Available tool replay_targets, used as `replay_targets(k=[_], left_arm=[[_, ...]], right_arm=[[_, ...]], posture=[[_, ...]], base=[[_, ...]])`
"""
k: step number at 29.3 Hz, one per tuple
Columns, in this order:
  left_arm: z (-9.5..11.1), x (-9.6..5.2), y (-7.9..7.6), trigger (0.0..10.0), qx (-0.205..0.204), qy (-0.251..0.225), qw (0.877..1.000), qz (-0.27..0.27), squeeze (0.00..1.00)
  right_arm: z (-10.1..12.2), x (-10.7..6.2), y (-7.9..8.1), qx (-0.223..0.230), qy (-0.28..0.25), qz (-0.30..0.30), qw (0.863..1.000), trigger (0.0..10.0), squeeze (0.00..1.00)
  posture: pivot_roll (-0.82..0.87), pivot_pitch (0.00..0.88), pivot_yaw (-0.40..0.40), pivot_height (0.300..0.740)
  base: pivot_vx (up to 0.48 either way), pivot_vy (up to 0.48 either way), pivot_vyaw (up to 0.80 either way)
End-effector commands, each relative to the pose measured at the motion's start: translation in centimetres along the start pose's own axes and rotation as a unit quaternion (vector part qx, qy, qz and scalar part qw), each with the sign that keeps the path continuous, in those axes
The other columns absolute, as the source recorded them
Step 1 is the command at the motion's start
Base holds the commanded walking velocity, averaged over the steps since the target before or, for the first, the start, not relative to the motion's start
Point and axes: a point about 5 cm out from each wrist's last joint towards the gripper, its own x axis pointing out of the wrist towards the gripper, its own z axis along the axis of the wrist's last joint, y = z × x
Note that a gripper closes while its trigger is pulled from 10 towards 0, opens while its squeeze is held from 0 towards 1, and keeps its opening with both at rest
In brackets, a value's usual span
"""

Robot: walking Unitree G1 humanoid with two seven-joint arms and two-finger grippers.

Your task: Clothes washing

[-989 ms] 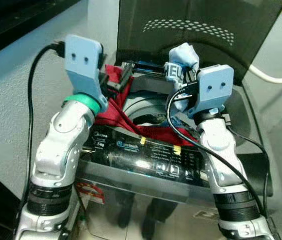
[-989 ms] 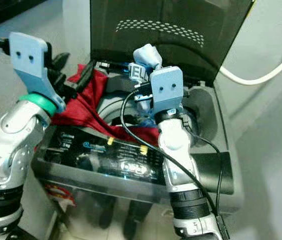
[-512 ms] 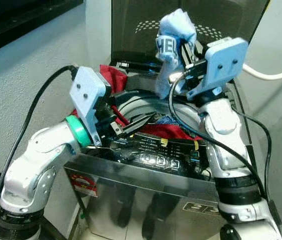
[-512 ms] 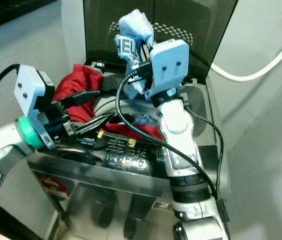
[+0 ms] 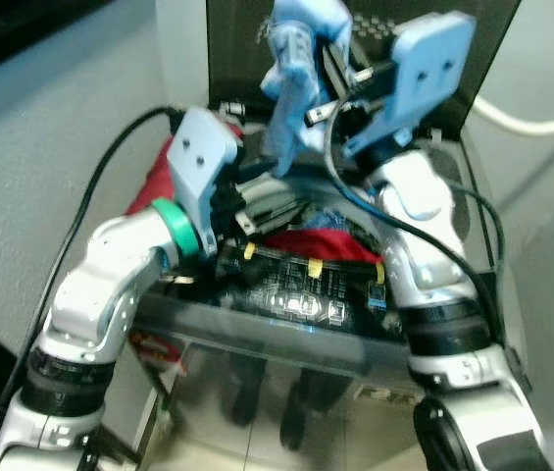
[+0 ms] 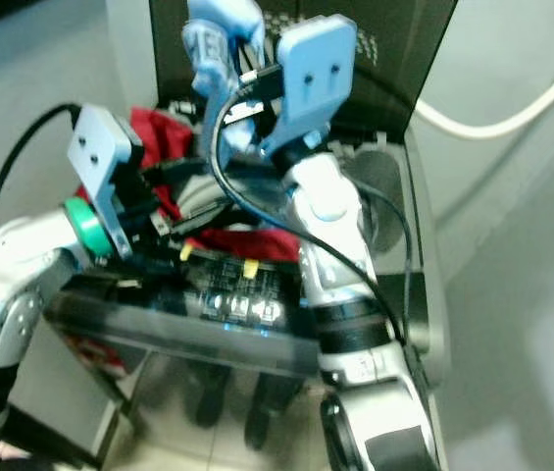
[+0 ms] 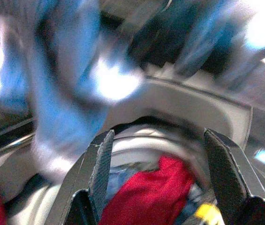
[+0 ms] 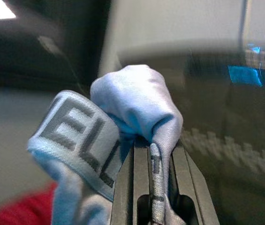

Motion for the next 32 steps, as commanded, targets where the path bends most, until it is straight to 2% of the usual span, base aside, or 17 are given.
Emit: replay_targets(k=[1,2,3,4,5,6,9,10,13,17,21,28,29,31,32], left_arm=[[0.4,0.1,-1.0,10.0,-0.009,-0.007,1.0,-0.028,0.0],[0.6,-0.3,-1.9,10.0,-0.023,-0.01,0.999,-0.042,0.0],[0.6,-0.3,-1.9,10.0,-0.023,-0.01,0.999,-0.042,0.0],[0.7,-0.8,-2.6,10.0,-0.032,-0.01,0.998,-0.05,0.0],[0.7,-0.8,-2.6,10.0,-0.032,-0.01,0.998,-0.05,0.0],[0.7,-1.9,-3.5,10.0,-0.044,-0.004,0.998,-0.052,0.0],[0.7,-2.6,-4.1,10.0,-0.051,0.001,0.997,-0.052,0.0],[0.5,-3.9,-4.9,10.0,-0.058,0.015,0.997,-0.044,0.0],[0.0,-4.8,-5.1,10.0,-0.059,0.026,0.998,-0.028,0.0],[-0.3,-5.0,-5.1,10.0,-0.059,0.031,0.998,-0.021,0.0],[-0.5,-4.9,-4.9,10.0,-0.06,0.035,0.998,-0.012,0.0],[-0.6,-4.7,-4.6,10.0,-0.06,0.036,0.998,0.001,0.0],[-0.7,-4.5,-4.5,10.0,-0.059,0.033,0.998,0.006,0.0],[-0.7,-4.3,-4.2,10.0,-0.055,0.028,0.998,0.016,0.0],[-0.8,-4.2,-4.0,10.0,-0.052,0.025,0.998,0.023,0.0]], right_arm=[[-0.3,0.4,0.6,-0.016,0.003,-0.006,1.0,10.0,0.0],[-1.0,0.7,1.2,-0.033,0.018,-0.002,0.999,10.0,0.0],[-1.0,0.7,1.2,-0.033,0.018,-0.002,0.999,10.0,0.0],[-1.5,0.7,1.5,-0.051,0.034,-0.001,0.998,10.0,0.0],[-1.5,0.7,1.5,-0.051,0.034,-0.001,0.998,10.0,0.0],[-2.3,0.5,1.3,-0.068,0.05,-0.002,0.996,10.0,0.03],[-2.7,0.3,1.2,-0.078,0.06,-0.002,0.995,10.0,0.03],[-3.2,-0.4,0.3,-0.082,0.07,-0.007,0.994,10.0,1.0],[-3.4,-1.0,-1.2,-0.081,0.071,-0.015,0.994,10.0,1.0],[-3.6,-1.3,-1.7,-0.085,0.069,-0.019,0.994,10.0,1.0],[-3.5,-2.3,-2.6,-0.091,0.063,-0.011,0.994,10.0,1.0],[-3.6,-4.8,-2.7,-0.089,0.082,0.072,0.99,10.0,1.0],[-3.6,-5.5,-2.7,-0.079,0.089,0.095,0.988,10.0,0.0],[-3.2,-6.1,-2.7,-0.061,0.086,0.116,0.988,10.0,0.0],[-2.8,-6.2,-3.1,-0.043,0.075,0.101,0.991,10.0,0.0]], posture=[[0.11,0.133,0.033,0.74],[0.12,0.141,0.025,0.74],[0.12,0.141,0.025,0.74],[0.12,0.145,0.021,0.74],[0.12,0.145,0.021,0.74],[0.14,0.146,0.01,0.74],[0.14,0.145,0.007,0.74],[0.16,0.14,-0.003,0.74],[0.16,0.135,-0.008,0.74],[0.16,0.124,-0.01,0.74],[0.15,0.11,-0.009,0.74],[0.12,0.056,-0.008,0.74],[0.11,0.037,-0.008,0.74],[0.11,0.018,-0.01,0.74],[0.12,0.0,-0.015,0.74]], base=[[0.0,0.0,0.0],[0.0,0.0,0.0],[0.0,0.0,0.0],[0.0,0.0,0.0],[0.0,0.0,0.0],[0.0,0.0,0.0],[0.0,0.0,0.0],[0.0,0.0,0.0],[0.0,0.0,0.0],[0.0,0.0,0.0],[0.0,0.0,0.0],[0.0,0.0,0.0],[0.0,0.0,0.0],[0.0,0.0,0.0],[0.0,0.0,0.0]])
